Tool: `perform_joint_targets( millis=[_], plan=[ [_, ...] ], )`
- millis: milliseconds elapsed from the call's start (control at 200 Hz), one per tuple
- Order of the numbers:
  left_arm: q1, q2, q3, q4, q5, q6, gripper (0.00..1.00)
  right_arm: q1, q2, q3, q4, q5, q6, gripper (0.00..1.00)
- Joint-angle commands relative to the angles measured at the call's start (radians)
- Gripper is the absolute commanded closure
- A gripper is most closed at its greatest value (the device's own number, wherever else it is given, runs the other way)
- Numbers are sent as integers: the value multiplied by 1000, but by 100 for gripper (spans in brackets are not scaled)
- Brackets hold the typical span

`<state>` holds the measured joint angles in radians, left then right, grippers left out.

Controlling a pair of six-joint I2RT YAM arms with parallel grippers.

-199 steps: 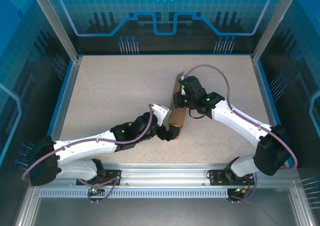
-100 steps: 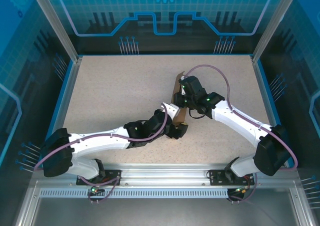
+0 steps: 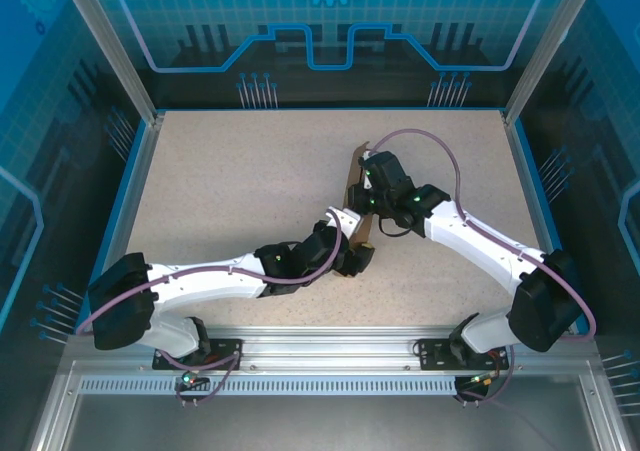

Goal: Fold the paper box

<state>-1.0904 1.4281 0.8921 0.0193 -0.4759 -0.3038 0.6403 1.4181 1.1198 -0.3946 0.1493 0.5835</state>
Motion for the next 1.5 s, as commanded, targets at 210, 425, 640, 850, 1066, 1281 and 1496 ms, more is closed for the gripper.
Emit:
perform_joint_targets(
  millis=[210, 425, 640, 850, 1066, 1281, 1496],
  plan=[
    [-1, -45, -107, 101, -9, 100, 40, -14, -4, -22, -116, -6, -14, 86],
    [18, -78, -140, 107, 31, 169, 46, -32, -33, 8, -104, -55, -6, 74],
    [84, -156, -194, 130, 146, 237, 51, -69, -96, 53, -107, -110, -47, 52],
    [184, -216, -197, 87, 342, 363, 54, -127, -144, 104, -137, -169, -202, 38],
    [344, -274, -192, 63, 531, 469, 58, -245, -194, 95, -54, -267, -448, 31],
    [517, -264, -195, 69, 798, 547, 59, -410, -136, 85, 57, -509, -655, 32],
    [655, -249, -185, 31, 984, 592, 60, -474, 25, 184, 25, -645, -887, 36]
  ],
)
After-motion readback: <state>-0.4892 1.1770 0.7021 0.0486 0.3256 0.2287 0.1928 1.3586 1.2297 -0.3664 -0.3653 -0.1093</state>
